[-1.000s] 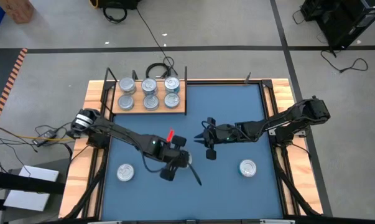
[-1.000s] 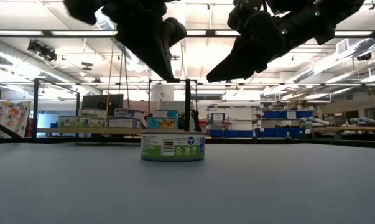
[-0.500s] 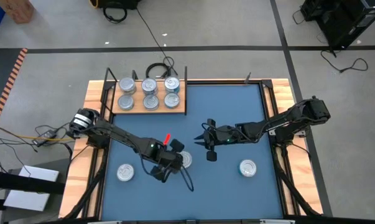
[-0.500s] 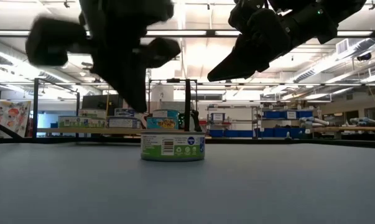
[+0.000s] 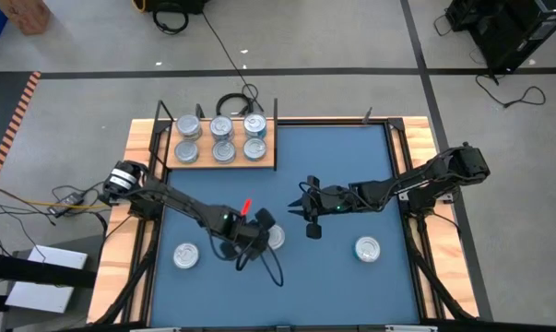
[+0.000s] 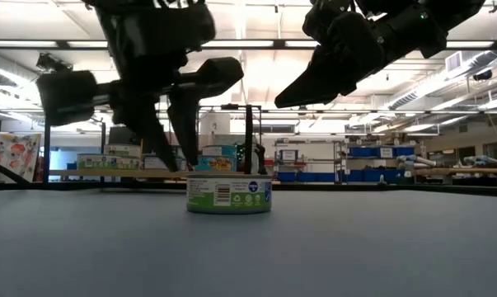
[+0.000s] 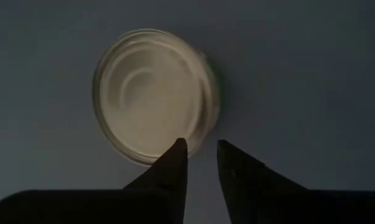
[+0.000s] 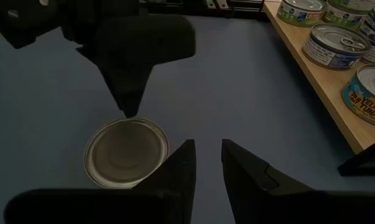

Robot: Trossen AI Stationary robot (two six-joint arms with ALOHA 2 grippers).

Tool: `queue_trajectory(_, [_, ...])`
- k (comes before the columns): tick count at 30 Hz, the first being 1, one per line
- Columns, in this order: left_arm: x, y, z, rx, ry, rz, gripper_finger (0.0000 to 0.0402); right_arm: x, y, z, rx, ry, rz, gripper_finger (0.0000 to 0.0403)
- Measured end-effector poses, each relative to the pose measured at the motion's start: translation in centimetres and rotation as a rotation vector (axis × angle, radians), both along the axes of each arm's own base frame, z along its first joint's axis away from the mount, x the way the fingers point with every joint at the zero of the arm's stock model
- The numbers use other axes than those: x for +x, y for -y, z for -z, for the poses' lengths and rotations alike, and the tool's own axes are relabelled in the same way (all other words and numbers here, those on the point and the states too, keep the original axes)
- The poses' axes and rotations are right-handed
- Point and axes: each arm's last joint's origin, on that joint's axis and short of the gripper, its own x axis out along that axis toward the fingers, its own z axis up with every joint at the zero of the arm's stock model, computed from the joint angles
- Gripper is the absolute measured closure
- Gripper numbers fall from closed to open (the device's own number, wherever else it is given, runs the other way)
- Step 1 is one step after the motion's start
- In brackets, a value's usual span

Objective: Stack canned seafood by type on shelf
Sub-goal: Stack the green tuna can on top of the green tuna can on the shelf

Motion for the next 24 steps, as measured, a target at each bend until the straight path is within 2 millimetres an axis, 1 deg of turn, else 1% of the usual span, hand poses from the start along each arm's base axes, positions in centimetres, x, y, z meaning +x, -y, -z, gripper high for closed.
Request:
queue_trajectory(6, [-0.3, 0.0, 0.8, 0.017, 0.006, 0.024, 0.0305, 0.0, 0.0, 0.0, -0.001, 0.000, -0.001, 0.0314])
queue_trajectory(13, [-0.1, 0.5, 0.7, 0.073, 0.049, 0.086, 0.0305, 0.0, 0.0, 0.0, -0.001, 0.000, -0.001, 0.0314])
queue_trajectory(21, [0.1, 0.5, 1.7, 0.099, 0.019, 0.083, 0.0307, 0.0, 0.0, 0.0, -0.001, 0.002, -0.001, 0.0315])
queue_trajectory(24, [0.2, 0.5, 2.0, 0.135, 0.027, 0.067, 0.0317, 0.0, 0.0, -0.1, 0.000, 0.008, -0.001, 0.0314])
